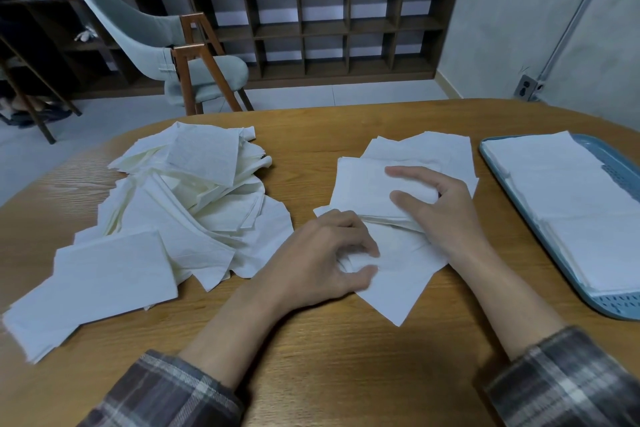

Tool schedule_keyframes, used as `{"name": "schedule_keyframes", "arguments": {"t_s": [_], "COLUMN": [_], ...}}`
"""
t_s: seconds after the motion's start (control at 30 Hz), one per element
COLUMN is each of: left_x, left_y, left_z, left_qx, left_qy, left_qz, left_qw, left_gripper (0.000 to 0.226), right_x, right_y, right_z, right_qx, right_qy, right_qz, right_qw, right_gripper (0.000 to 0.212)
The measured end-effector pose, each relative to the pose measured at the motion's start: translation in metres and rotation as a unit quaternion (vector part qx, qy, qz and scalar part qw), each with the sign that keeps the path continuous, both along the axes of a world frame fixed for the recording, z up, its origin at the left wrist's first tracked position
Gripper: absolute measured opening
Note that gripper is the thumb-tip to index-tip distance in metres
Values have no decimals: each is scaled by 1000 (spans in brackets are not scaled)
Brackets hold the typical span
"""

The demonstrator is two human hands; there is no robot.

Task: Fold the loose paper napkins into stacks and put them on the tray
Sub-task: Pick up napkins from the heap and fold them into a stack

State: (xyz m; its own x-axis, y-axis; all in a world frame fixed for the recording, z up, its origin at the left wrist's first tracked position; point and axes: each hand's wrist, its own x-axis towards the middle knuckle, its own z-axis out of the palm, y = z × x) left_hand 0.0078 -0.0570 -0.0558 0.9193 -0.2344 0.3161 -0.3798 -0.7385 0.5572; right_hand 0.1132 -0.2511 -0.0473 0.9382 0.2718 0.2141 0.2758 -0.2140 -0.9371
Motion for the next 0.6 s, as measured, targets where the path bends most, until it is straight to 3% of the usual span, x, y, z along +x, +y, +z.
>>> {"name": "schedule_keyframes", "arguments": {"t_s": [0.23, 0.6], "left_x": [0, 1], "left_y": [4, 5], "left_z": [2, 12], "left_qx": [-48, -282], "left_qy": [-10, 36], "left_qz": [36, 145], "left_qw": [998, 948], "left_gripper": [5, 21], "right_x": [-3, -7], "right_y": [1, 3], "right_z": [1, 6], "right_qx": [-2, 1], "right_qy": [6, 20], "right_qz": [7, 32], "right_qw": [1000, 999], "right_gripper": [32, 40]}}
